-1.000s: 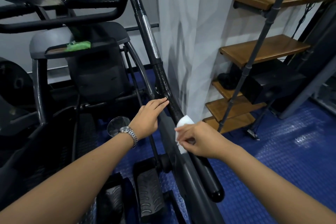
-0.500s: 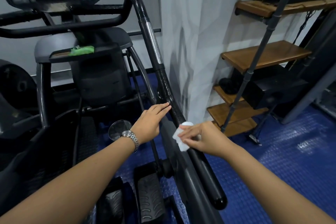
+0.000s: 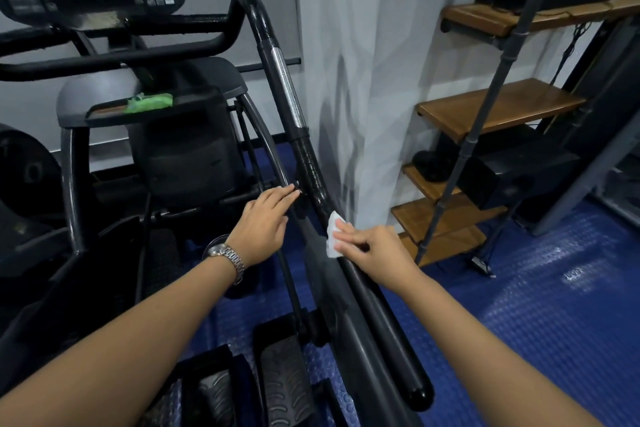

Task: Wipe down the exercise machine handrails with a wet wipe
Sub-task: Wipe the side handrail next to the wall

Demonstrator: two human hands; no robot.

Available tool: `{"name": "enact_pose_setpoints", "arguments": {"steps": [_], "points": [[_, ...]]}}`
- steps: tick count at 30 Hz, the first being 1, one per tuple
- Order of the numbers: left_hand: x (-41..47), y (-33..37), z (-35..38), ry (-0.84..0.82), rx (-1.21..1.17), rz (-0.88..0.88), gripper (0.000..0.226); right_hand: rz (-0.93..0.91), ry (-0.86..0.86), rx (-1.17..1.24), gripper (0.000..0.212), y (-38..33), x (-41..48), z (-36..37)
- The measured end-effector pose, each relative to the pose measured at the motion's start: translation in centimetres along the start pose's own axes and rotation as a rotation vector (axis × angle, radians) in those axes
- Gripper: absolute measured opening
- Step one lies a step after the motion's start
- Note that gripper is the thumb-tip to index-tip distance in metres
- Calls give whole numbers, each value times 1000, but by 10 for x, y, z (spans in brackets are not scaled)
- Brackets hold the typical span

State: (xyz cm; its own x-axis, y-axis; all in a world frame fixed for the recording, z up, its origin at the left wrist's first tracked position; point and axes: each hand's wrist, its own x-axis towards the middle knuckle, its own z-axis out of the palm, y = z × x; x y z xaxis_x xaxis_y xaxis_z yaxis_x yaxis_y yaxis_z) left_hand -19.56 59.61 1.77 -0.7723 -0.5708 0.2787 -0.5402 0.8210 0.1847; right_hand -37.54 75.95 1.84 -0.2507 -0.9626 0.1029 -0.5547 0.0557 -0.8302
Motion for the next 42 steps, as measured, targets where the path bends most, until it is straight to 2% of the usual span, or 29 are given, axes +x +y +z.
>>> {"name": "enact_pose_setpoints", "arguments": {"steps": [7,15,19,22,25,26,29,35,38,42], "points": [[20,5,-6,33,106,56,63,70,28,-94,30,4,-12,-2],[44,-6,-17,-30,288,40,71,90,38,-127,35,-2,6,2],[46,-12,-19,-52,324,59,72,91,9,-87,28,8,-7,-6],[46,-12,-18,-60,333,63,72,91,5,-135,44,4,16,-2],[47,-11,-19,-61,337,65,72,89,31,-130,49,-4,38,3],[47,-11,-20,-61,338,66,72,93,34,-114,47,-5,39,2],[47,-12,-22,-68,337,69,72,108,14,-59,22,1,24,-1],[47,-9,-20,-66,339,67,71,137,31,-35,23,4,38,0],[47,-9,-22,-71,342,68,71,80,40,-120,27,-1,41,1],[47,-10,-25,-92,357,65,71,-77,-113,-125,28,5,5,-9]]}}
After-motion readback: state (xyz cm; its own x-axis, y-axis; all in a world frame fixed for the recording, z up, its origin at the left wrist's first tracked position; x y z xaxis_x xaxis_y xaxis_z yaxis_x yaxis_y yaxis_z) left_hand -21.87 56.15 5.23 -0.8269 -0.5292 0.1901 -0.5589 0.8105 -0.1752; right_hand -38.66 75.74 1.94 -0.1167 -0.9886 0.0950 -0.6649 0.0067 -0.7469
